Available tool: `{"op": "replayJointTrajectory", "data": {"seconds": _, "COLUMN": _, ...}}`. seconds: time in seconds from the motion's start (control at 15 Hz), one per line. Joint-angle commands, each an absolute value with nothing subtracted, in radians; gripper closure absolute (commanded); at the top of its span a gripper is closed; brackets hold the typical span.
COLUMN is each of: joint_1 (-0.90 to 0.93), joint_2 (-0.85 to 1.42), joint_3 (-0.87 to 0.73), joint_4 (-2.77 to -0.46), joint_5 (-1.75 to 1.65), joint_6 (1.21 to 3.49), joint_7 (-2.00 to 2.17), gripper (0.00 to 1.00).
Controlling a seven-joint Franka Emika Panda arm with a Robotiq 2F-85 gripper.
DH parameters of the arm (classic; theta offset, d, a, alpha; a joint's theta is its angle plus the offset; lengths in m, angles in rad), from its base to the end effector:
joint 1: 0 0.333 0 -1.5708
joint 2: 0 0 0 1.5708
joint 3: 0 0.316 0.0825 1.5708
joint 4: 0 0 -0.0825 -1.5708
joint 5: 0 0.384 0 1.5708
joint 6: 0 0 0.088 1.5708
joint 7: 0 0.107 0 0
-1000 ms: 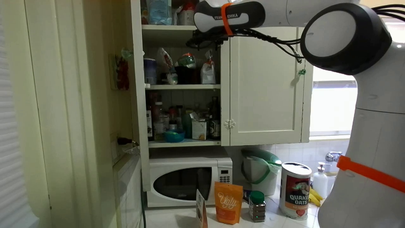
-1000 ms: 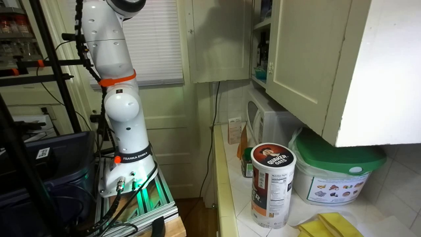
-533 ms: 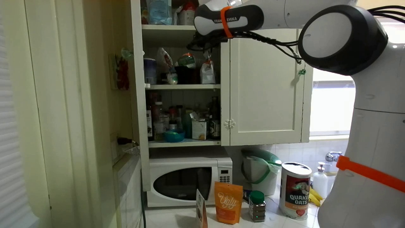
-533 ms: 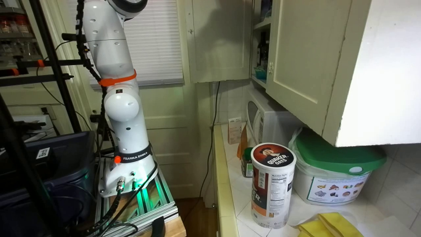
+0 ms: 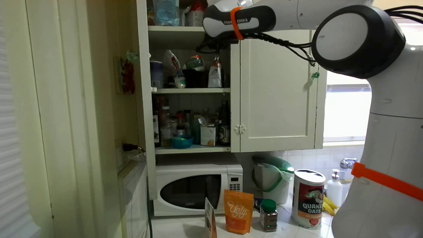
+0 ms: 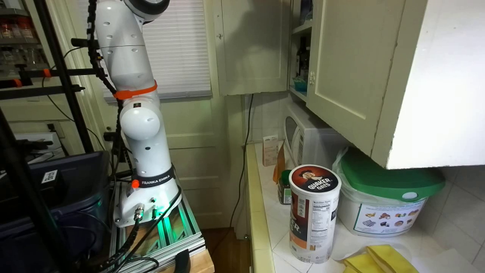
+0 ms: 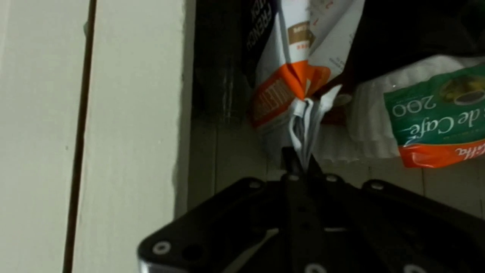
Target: Remove the white packet from the cabinet
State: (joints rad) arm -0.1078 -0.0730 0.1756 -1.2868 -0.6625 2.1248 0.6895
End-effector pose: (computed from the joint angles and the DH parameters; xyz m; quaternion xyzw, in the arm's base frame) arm 0.5262 0.0149 0.8782 0.8174 -0.2262 0.5075 0.1523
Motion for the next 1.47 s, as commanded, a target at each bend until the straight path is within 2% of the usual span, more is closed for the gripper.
{"op": "replayJointTrajectory", "data": {"seconds": 0.0, "joint_1": -0.094, "joint_2": -0.102, "joint_3": 0.199, "joint_4": -1.267, "joint_5": -0.668, "joint_6": 2.01, "joint_7": 0.703, "gripper": 0.99}}
{"op": "replayJointTrajectory", "data": {"seconds": 0.53, "joint_1": -0.056, "joint_2": -0.204, "joint_3": 0.243, "joint_4": -1.253, "joint_5": -0.548, "joint_6": 1.834, "joint_7": 0.64, "gripper": 0.99}}
{"op": "replayJointTrajectory", "data": {"seconds": 0.93, "joint_1": -0.014, "joint_2": -0.307, "joint_3": 0.173, "joint_4": -1.344, "joint_5": -0.3, "joint_6": 1.902, "joint_7": 0.411, "gripper": 0.99}}
{"op": "replayJointTrajectory", "data": {"seconds": 1.13, "joint_1": -0.001, "joint_2": -0.366, "joint_3": 0.121, "joint_4": -1.471, "joint_5": -0.213, "joint_6": 2.025, "joint_7": 0.36, "gripper": 0.99}}
{"op": "replayJointTrajectory", "data": {"seconds": 1.4, "joint_1": 0.021, "joint_2": -0.421, "joint_3": 0.058, "joint_4": -1.655, "joint_5": -0.086, "joint_6": 2.071, "joint_7": 0.336, "gripper": 0.99}}
